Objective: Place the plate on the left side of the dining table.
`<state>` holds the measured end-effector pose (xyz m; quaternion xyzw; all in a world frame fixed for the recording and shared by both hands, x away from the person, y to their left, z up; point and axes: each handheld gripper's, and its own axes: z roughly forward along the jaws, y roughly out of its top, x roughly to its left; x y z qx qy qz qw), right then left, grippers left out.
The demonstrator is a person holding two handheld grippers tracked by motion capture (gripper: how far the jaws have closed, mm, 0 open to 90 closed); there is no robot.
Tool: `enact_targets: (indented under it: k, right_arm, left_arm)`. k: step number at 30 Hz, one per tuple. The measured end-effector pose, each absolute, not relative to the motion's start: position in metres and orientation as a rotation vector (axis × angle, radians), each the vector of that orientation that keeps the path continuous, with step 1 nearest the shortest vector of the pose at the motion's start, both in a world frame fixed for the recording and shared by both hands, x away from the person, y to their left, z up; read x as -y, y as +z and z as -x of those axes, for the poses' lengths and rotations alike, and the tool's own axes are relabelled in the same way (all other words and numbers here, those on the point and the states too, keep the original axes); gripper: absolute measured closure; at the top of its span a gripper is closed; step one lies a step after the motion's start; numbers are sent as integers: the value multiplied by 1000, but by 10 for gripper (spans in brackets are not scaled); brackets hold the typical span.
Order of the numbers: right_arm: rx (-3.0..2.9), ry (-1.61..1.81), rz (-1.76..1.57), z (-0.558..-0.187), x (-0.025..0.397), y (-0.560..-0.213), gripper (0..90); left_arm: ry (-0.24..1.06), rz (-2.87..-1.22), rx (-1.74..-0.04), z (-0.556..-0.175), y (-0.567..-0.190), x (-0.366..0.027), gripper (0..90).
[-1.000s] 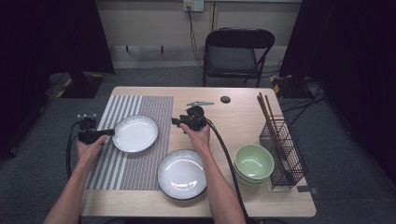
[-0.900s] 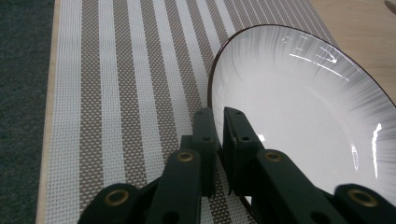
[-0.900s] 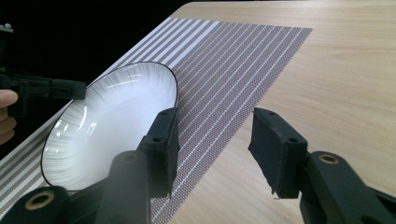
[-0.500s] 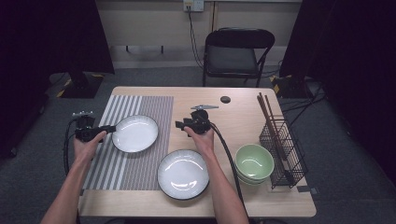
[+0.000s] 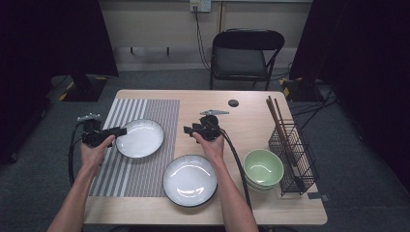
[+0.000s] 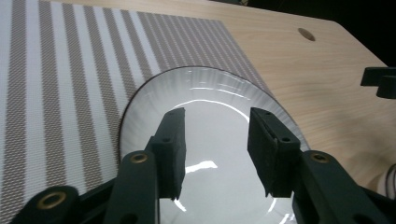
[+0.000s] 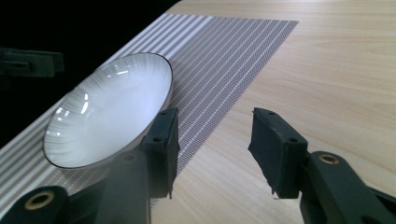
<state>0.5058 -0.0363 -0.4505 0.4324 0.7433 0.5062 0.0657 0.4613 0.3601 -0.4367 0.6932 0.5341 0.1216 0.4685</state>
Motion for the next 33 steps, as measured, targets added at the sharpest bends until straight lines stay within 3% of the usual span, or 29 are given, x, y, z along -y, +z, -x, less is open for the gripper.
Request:
enact_targets:
  k: [19, 33]
  right_arm:
    - [-2229, 1569, -1240, -480, 48, -436, 534]
    - [-2255, 1343, -1314, -489, 56, -471, 462]
  left_arm:
    - [299, -1733, -1175, -437, -433, -320, 560]
    - [266, -1790, -1035, -423, -431, -275, 539]
